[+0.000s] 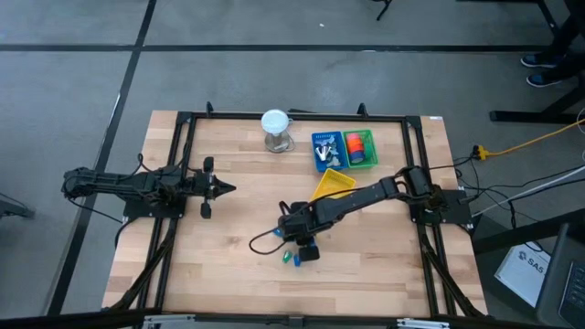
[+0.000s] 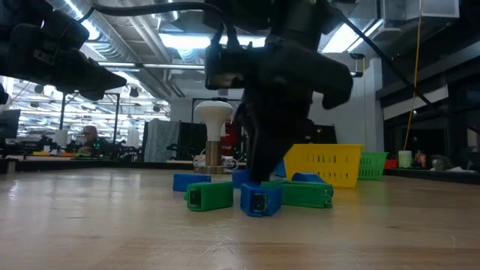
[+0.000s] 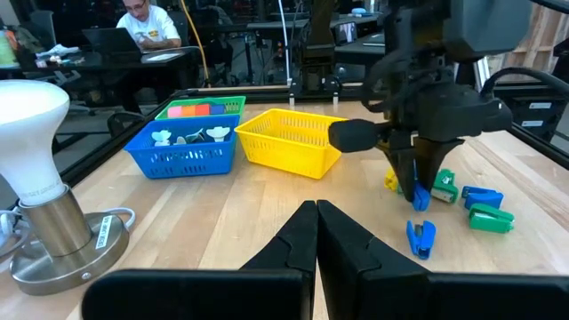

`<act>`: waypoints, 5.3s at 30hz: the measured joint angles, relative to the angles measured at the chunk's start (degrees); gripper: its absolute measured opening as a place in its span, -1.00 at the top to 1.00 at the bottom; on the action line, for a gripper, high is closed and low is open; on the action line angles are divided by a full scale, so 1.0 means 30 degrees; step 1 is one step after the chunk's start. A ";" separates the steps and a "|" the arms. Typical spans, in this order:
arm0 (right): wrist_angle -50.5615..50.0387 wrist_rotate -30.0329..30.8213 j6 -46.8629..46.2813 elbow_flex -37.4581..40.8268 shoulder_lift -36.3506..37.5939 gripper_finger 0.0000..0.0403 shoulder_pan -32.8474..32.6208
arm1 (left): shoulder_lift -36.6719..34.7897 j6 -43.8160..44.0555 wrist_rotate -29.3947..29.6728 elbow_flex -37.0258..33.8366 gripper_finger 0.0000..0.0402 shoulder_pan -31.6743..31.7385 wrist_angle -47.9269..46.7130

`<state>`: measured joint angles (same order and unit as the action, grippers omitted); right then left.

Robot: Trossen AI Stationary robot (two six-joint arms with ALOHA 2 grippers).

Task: Pick and place Stapler, Stapler remover, tape
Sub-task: Put the blue stapler into the yellow bin

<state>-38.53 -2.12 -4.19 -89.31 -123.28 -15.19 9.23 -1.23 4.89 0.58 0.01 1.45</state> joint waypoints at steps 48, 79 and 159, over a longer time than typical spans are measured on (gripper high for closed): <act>-0.9908 0.2858 0.2186 -0.6449 0.0634 0.71 0.0653 | 0.0007 0.0000 0.0000 0.0000 0.99 0.0000 0.0000; -0.4133 0.2753 -0.2604 0.3746 0.5829 0.69 0.2620 | 0.0003 0.0000 0.0000 0.0000 0.99 -0.0006 0.0002; 0.4182 0.3392 -0.5940 0.4316 0.6368 0.19 0.0457 | 0.0000 0.0000 0.0000 0.0000 0.99 0.0000 0.0007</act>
<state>-25.98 8.06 -22.01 -76.37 -104.18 -13.82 9.23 -1.23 4.89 0.58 0.01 1.48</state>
